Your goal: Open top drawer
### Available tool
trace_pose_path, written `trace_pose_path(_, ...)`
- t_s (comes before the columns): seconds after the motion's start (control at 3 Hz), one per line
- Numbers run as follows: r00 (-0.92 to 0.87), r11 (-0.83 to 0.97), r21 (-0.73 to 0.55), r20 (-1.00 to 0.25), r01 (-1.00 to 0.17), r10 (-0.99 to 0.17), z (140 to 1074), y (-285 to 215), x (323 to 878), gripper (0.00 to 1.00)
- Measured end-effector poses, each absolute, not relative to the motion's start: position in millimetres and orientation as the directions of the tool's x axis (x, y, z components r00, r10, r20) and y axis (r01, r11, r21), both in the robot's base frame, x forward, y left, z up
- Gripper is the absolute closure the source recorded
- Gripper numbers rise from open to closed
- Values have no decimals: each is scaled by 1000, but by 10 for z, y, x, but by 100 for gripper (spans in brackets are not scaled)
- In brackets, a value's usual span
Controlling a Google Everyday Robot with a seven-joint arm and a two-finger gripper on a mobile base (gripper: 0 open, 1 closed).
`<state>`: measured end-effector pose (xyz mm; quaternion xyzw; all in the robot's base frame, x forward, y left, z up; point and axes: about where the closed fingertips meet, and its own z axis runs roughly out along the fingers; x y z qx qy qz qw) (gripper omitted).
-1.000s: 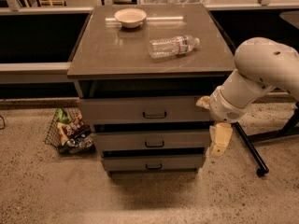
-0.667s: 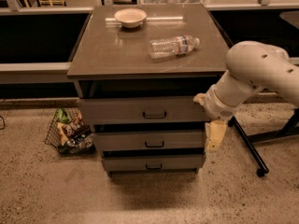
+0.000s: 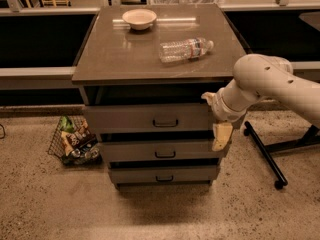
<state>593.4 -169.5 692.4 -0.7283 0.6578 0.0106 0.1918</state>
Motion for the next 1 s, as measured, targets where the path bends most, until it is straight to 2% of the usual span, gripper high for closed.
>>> trace_pose_path(0.67, 196, -99, -310, -303, -946, -933, 6646, -1510, 6412, 0)
trace_pose_path(1.0, 219, -123, -287, -330, -950, -918, 6474, -1367, 6538, 3)
